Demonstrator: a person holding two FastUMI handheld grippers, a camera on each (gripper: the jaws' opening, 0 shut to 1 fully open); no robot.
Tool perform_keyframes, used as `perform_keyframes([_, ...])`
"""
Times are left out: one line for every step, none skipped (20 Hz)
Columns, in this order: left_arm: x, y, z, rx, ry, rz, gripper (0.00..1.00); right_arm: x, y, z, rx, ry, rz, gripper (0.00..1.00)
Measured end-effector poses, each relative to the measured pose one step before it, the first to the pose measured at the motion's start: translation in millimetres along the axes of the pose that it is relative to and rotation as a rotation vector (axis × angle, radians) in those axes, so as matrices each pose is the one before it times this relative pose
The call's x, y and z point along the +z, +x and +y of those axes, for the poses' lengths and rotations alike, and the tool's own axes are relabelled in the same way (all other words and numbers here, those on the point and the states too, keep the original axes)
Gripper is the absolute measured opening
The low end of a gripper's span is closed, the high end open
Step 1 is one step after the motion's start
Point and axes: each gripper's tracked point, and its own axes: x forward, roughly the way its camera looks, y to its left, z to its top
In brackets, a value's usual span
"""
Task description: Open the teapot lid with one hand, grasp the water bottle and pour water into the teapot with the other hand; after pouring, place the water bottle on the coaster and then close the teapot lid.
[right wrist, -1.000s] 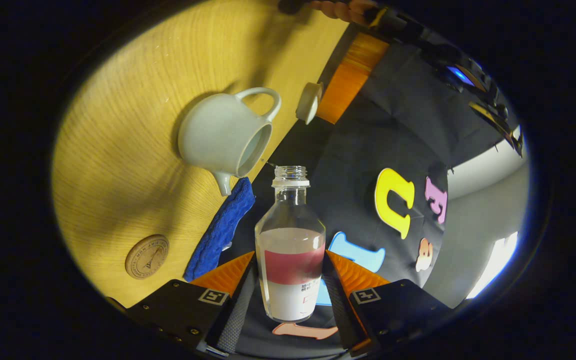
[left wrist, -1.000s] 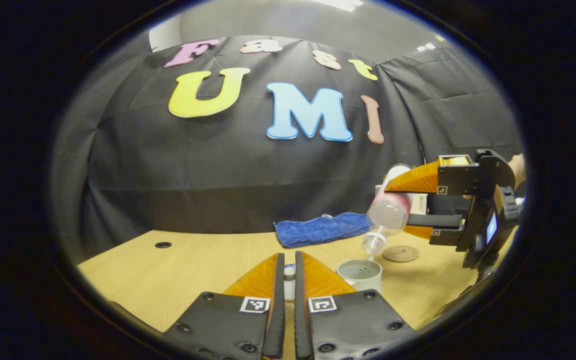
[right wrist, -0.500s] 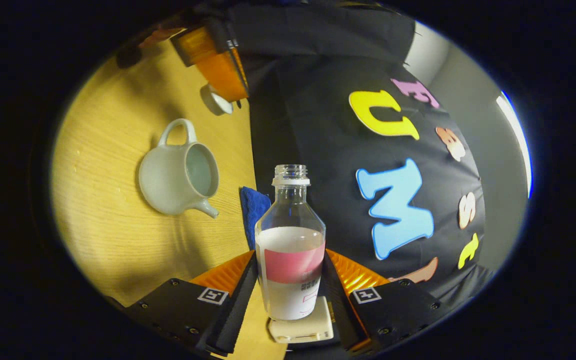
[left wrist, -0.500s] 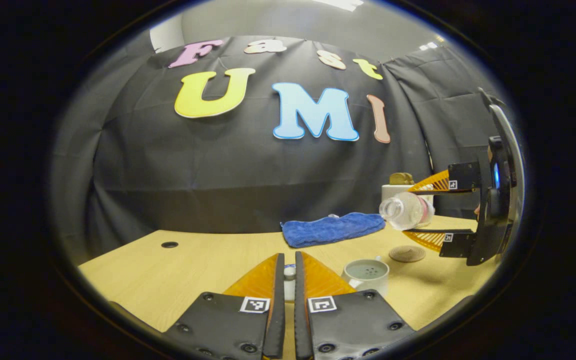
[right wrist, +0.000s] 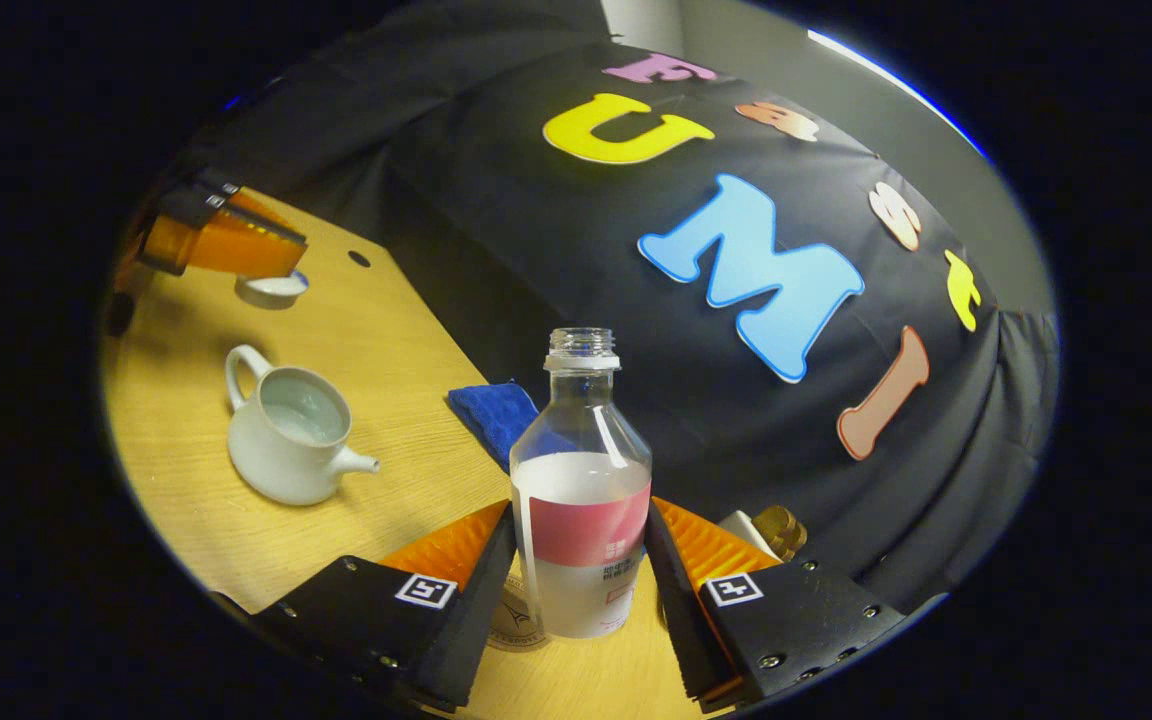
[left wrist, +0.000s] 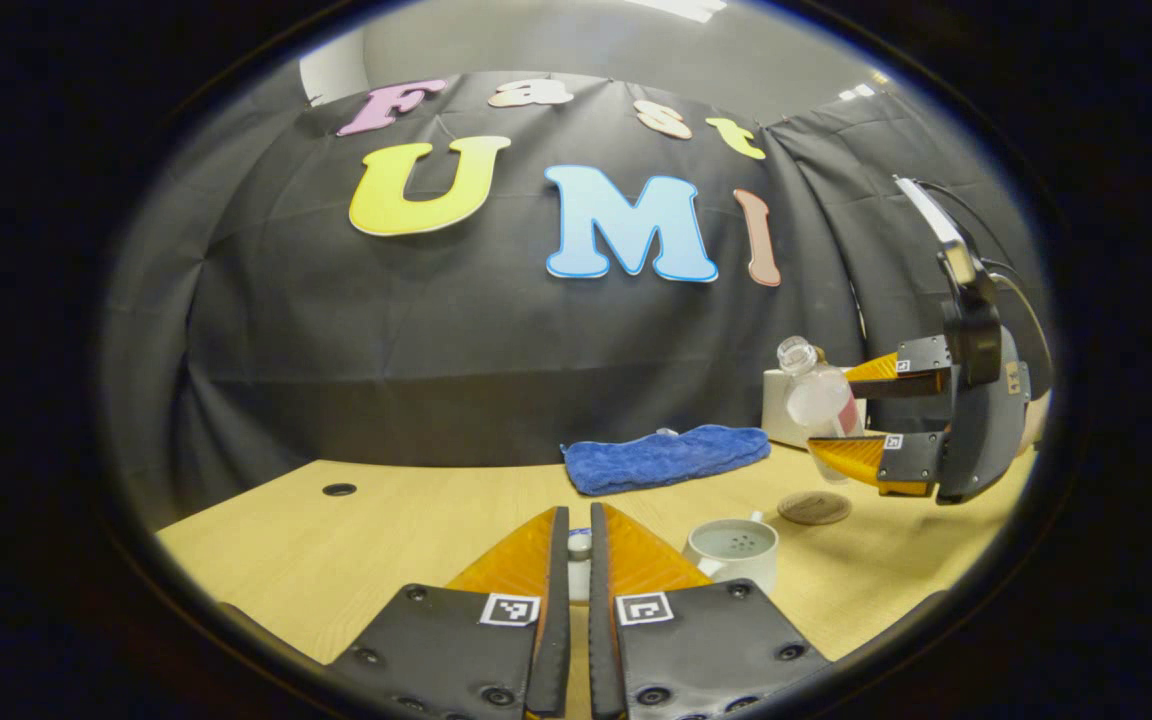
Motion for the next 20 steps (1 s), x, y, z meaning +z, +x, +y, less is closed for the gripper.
perform_keyframes([-0.61,0.53,-0.56,-0.0002,0.00013,0.00015,0.15,0.57,1.41,-2.37,-0.00774,0.0417,-0.00442,0.76])
perform_keyframes([0.67,-0.04,0.62,-0.00004,-0.00012,-0.00023,0.15,-0.84,1.82,-1.33,-0.00326,0.04268,-0.00241,0.75])
perform_keyframes([-0.79,0.07,-1.0,-0.00006,-0.00002,0.00004,0.15,-1.43,1.66,1.59,0.00775,0.05684,0.00351,0.75])
perform_keyframes([0.38,-0.2,0.26,0.00009,-0.00019,-0.00019,0.15,-3.46,1.81,2.12,0.00647,0.07236,0.00653,0.75])
perform_keyframes([-0.2,0.83,0.18,-0.00014,0.0001,0.00026,0.15,-1.61,1.61,0.24,-0.00074,0.0612,-0.00031,0.75])
perform_keyframes([1.15,-0.86,0.33,-0.00012,-0.00008,-0.00007,0.15,-1.73,2.11,-1.47,-0.00032,0.07362,0.00696,0.76])
perform_keyframes([-1.13,0.14,-0.05,-0.00011,0.00011,0.00017,0.15,-2.99,3.05,-3.47,-0.00113,0.07314,0.00846,0.75])
perform_keyframes([0.22,0.29,-0.27,0.0001,-0.00007,-0.00003,0.15,-1.42,1.95,-3.05,-0.01133,0.04318,0.00233,0.75])
perform_keyframes([-0.35,-0.51,-0.4,-0.00016,0.0,-0.00001,0.15,-1.02,2.37,-3.6,-0.00737,0.0461,0.00373,0.75])
perform_keyframes([0.78,0.07,0.23,-0.00003,0.00006,0.00018,0.15,-5.01,-1.64,-1.01,0.00125,0.03838,0.00724,0.75])
perform_keyframes([-0.44,-0.37,-0.05,-0.00015,-0.00005,-0.00016,0.15,-3.49,0.87,0.51,0.00481,0.03824,0.00848,0.75])
perform_keyframes([0.21,0.21,-0.52,-0.00263,0.00023,-0.00098,0.14,-2.73,2.55,-3.2,-0.00658,0.02196,0.00872,0.75])
perform_keyframes([-0.45,0.49,0.05,-0.00003,0.00053,-0.00021,0.14,-2.2,0.18,-2.79,-0.01248,0.00649,0.00682,0.75])
perform_keyframes([0.57,0.87,0.1,0.00007,0.00024,0.00013,0.14,-0.85,-0.3,-0.35,-0.00823,0.00551,-0.00401,0.75])
perform_keyframes([-0.59,0.09,-0.25,0.00011,-0.00008,-0.00021,0.14,0.91,-1.19,0.23,-0.00293,0.01026,-0.01099,0.75])
perform_keyframes([0.59,-0.07,-0.15,0.00001,-0.00001,-0.00004,0.14,-0.75,-2.27,0.06,-0.00073,0.00694,-0.00818,0.75])
perform_keyframes([0.01,-0.89,0.32,0.00003,-0.00001,0.00022,0.14,-1.98,-1.8,-1.62,-0.00662,0.00857,-0.00608,0.75])
perform_keyframes([0.26,0.06,0.04,-0.00003,-0.00016,-0.00005,0.14,0.47,-0.07,-0.33,-0.00559,0.01011,-0.00592,0.75])
perform_keyframes([-0.67,0.18,-0.24,0.00011,0.0001,0.00026,0.14,-1.37,-0.95,-1.03,-0.00342,0.00881,-0.00072,0.75])
perform_keyframes([0.35,0.1,-0.31,0.00004,-0.00007,-0.0002,0.14,-0.19,0.2,-0.58,-0.00296,0.00795,0.00063,0.76])
